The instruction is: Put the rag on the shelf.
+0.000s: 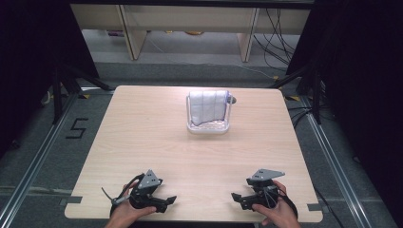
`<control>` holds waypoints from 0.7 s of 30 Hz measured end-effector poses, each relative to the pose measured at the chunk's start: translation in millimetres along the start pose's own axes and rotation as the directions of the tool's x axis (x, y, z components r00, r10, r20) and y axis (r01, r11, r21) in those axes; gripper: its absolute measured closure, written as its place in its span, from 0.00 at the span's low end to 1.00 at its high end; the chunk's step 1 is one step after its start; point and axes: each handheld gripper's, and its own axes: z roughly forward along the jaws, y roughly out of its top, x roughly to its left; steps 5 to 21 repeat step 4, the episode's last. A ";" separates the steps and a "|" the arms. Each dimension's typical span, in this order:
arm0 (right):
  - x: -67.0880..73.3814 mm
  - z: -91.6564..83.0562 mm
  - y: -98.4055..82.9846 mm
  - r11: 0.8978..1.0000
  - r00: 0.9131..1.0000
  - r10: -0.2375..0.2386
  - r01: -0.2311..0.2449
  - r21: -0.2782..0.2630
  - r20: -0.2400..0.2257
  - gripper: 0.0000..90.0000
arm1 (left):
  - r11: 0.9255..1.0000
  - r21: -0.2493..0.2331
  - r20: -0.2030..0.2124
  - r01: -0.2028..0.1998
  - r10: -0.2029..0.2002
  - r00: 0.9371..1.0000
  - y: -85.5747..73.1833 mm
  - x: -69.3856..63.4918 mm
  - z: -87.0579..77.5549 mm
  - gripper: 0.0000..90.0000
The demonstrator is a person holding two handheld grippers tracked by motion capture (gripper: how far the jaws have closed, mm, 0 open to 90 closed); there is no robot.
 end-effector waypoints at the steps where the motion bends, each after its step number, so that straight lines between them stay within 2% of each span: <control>1: -0.3 -0.5 0.1 1.000 1.000 -0.004 0.004 0.001 0.001 0.19 | 1.000 0.006 0.000 -0.001 0.001 1.000 -0.1 0.8 -0.3 0.20; 3: -1.2 -1.4 0.6 1.000 1.000 -0.002 0.002 0.006 0.003 0.19 | 1.000 0.008 -0.010 0.003 -0.003 1.000 -0.4 2.9 -0.2 0.20; 4: -1.6 -1.7 0.8 1.000 1.000 0.000 0.000 0.010 0.002 0.19 | 1.000 0.001 -0.028 0.007 -0.007 1.000 -0.1 4.1 -1.1 0.21; 21: -1.6 -1.7 0.8 1.000 1.000 0.000 0.000 0.010 0.002 0.19 | 1.000 0.001 -0.028 0.007 -0.007 1.000 -0.1 4.1 -1.1 0.21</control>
